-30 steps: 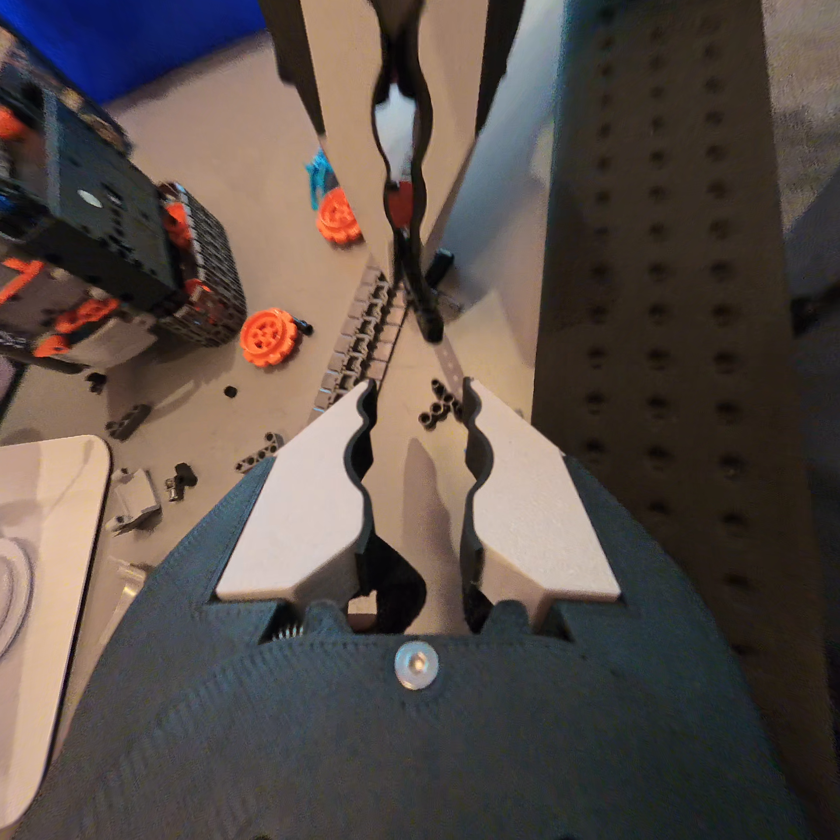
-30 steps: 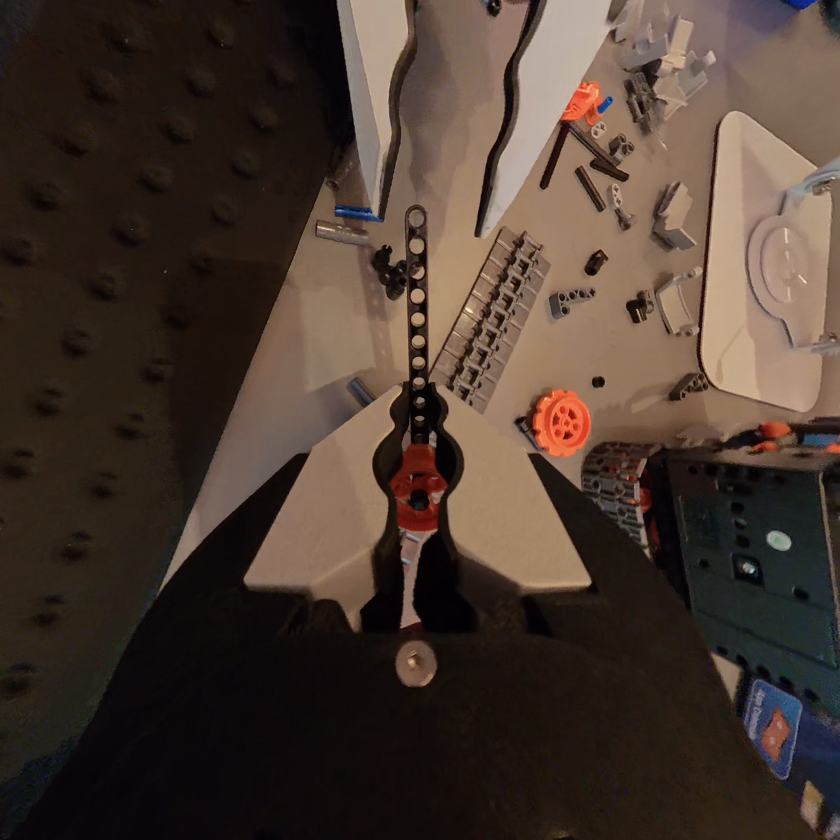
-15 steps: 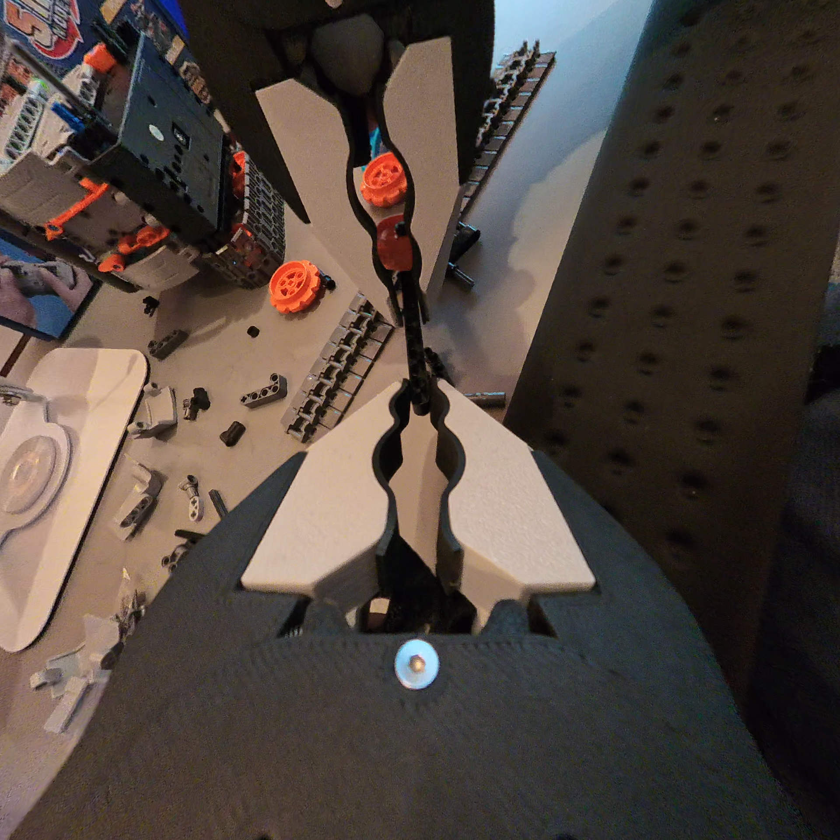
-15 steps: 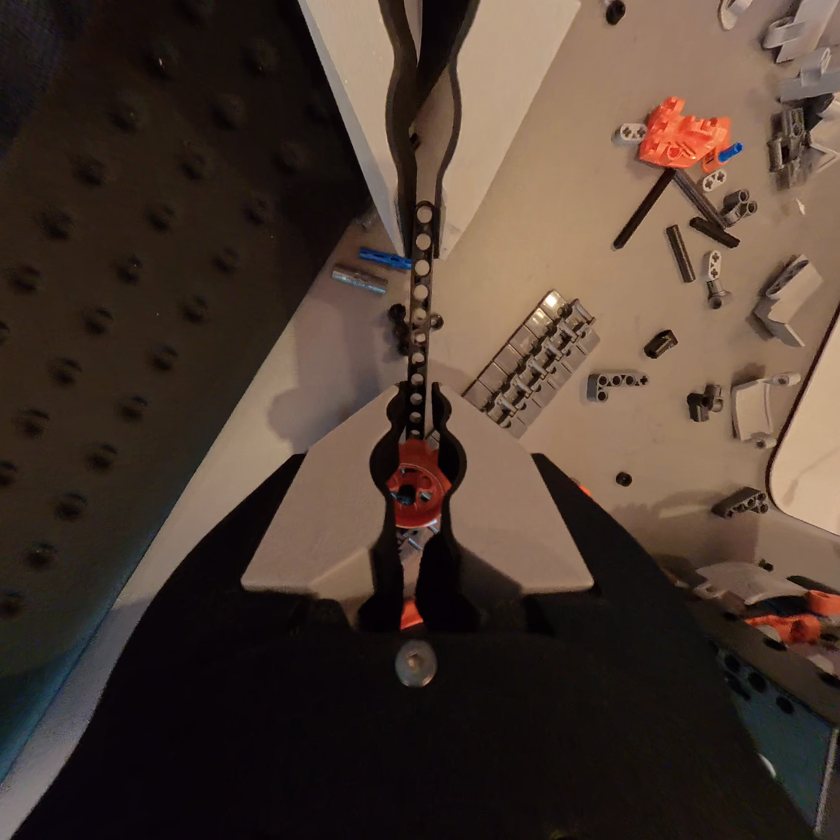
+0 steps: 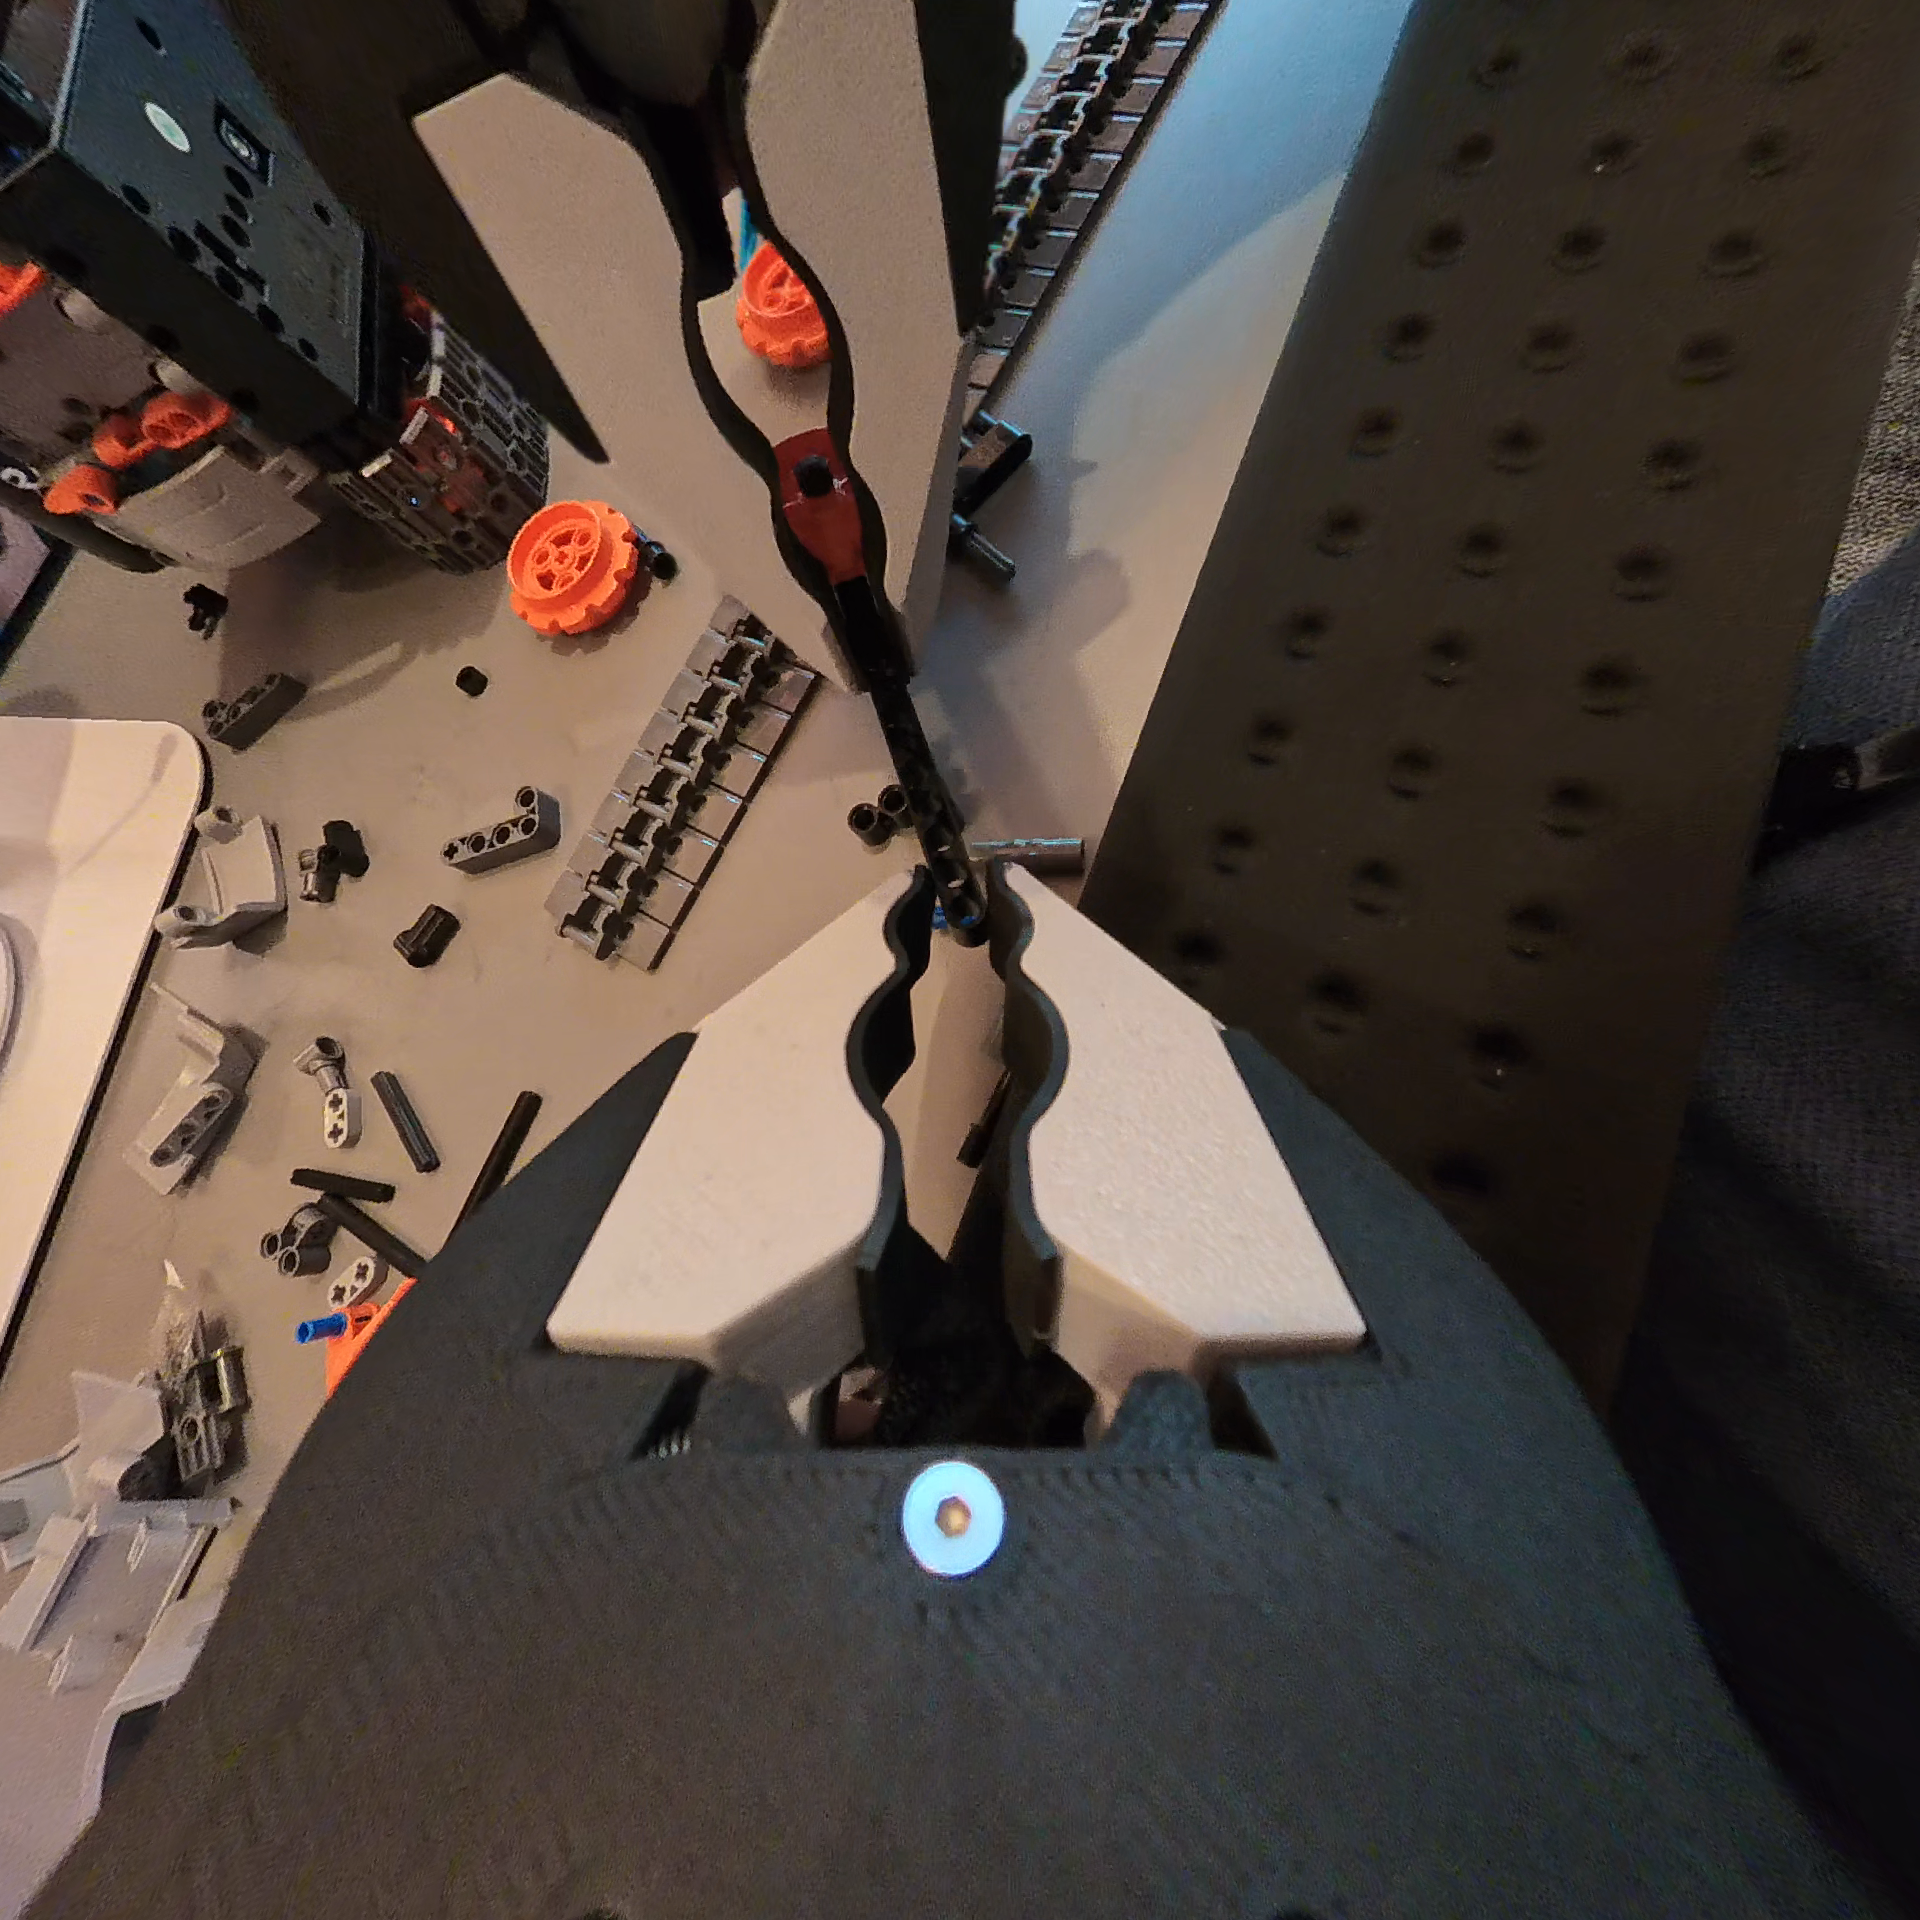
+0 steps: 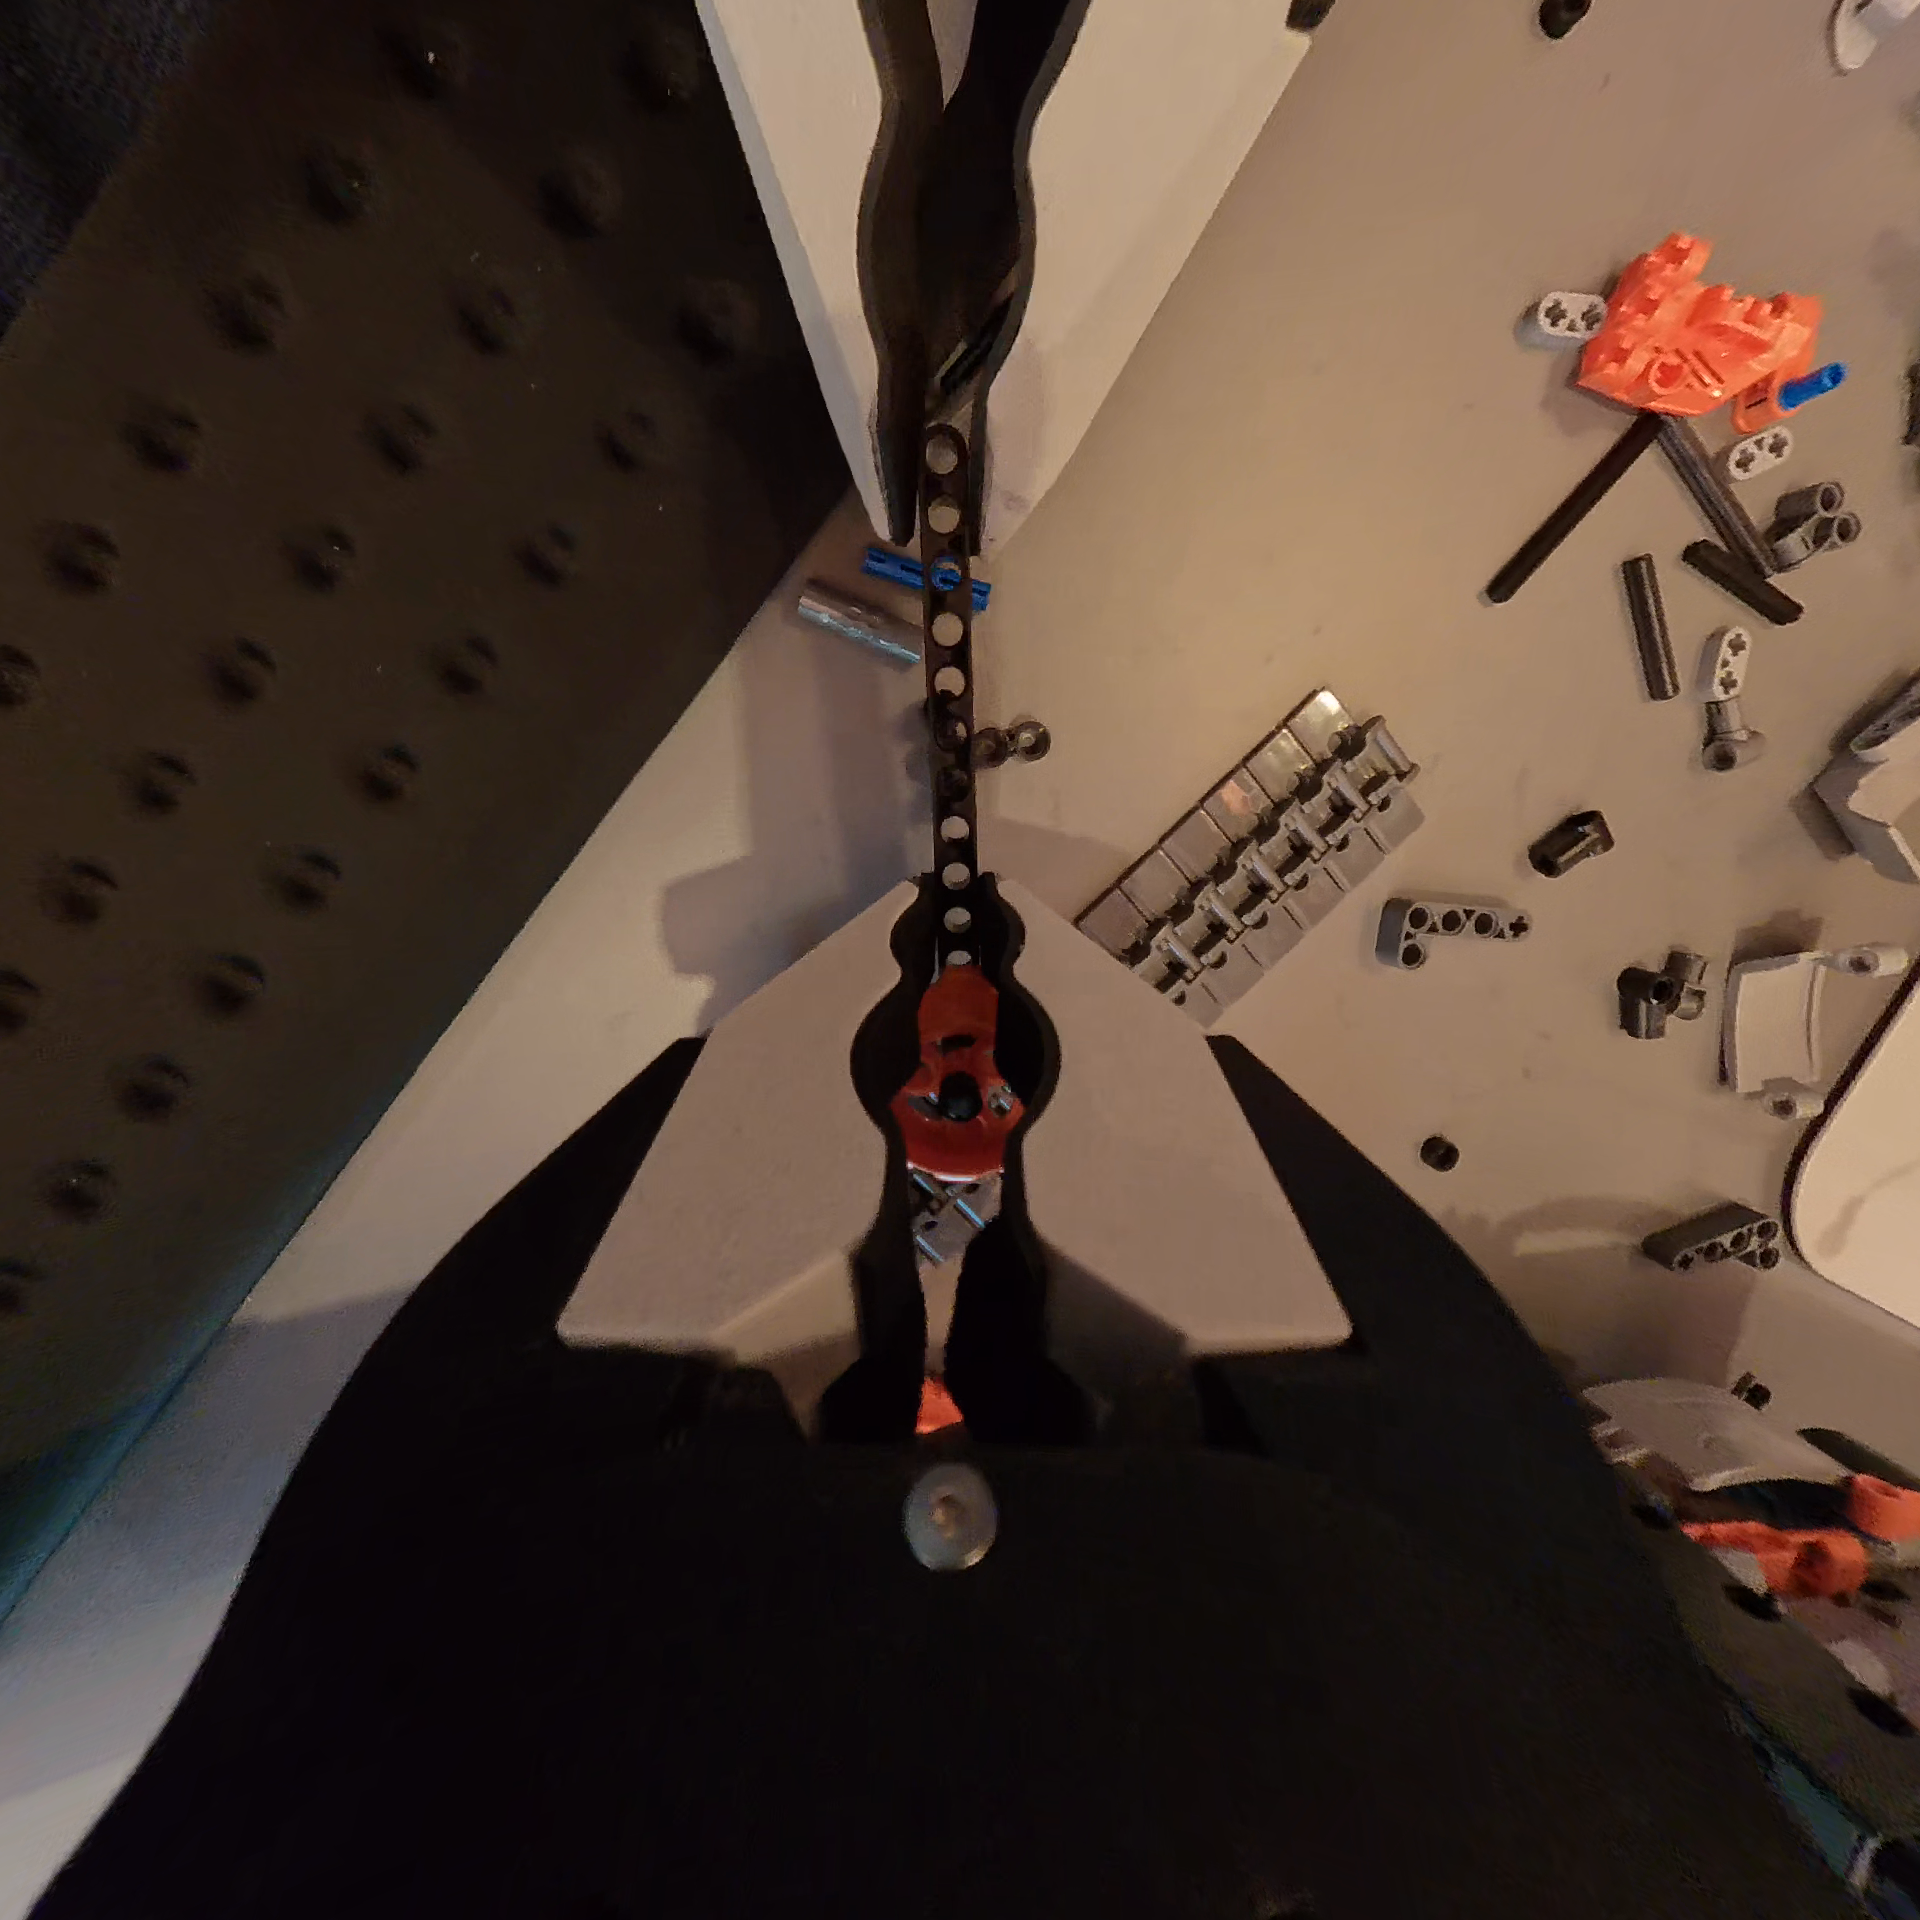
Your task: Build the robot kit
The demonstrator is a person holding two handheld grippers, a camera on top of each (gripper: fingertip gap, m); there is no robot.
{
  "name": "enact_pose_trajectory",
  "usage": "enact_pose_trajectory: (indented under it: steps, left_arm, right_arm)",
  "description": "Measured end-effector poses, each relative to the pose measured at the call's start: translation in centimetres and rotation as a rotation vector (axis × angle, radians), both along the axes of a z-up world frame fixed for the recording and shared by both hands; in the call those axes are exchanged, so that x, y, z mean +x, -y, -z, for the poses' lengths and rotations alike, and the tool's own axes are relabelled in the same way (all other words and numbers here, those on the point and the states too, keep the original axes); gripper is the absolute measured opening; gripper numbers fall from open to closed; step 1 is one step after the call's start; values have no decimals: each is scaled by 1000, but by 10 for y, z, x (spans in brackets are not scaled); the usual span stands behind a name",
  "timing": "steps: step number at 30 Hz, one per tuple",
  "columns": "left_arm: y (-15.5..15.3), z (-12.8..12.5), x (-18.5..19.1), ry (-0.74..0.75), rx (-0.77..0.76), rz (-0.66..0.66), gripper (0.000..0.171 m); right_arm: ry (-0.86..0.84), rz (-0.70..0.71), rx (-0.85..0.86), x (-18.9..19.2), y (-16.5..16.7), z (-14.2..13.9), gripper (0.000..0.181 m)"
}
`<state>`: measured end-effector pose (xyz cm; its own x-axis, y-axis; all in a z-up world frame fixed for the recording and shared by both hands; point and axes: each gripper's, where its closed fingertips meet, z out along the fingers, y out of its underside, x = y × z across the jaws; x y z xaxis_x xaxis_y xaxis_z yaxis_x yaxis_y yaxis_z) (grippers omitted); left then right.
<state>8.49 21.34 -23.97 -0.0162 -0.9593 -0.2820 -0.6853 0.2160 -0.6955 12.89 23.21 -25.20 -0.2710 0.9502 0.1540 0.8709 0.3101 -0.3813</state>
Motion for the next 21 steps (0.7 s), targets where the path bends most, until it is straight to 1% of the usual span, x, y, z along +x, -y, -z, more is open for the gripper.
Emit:
enact_pose_trajectory:
  steps: [7,16,21]
  left_arm:
    - [3,2,-2,-15,-40,-9,10]
    - [0,5,1,-35,-65,-20,10]
    - [-1,6,1,-35,-71,-21,10]
  right_arm:
    - [50,-56,-39,-2,0,1,4]
    - [97,-66,-47,2,-2,1,4]
    - [92,-64,-51,3,-3,2,4]
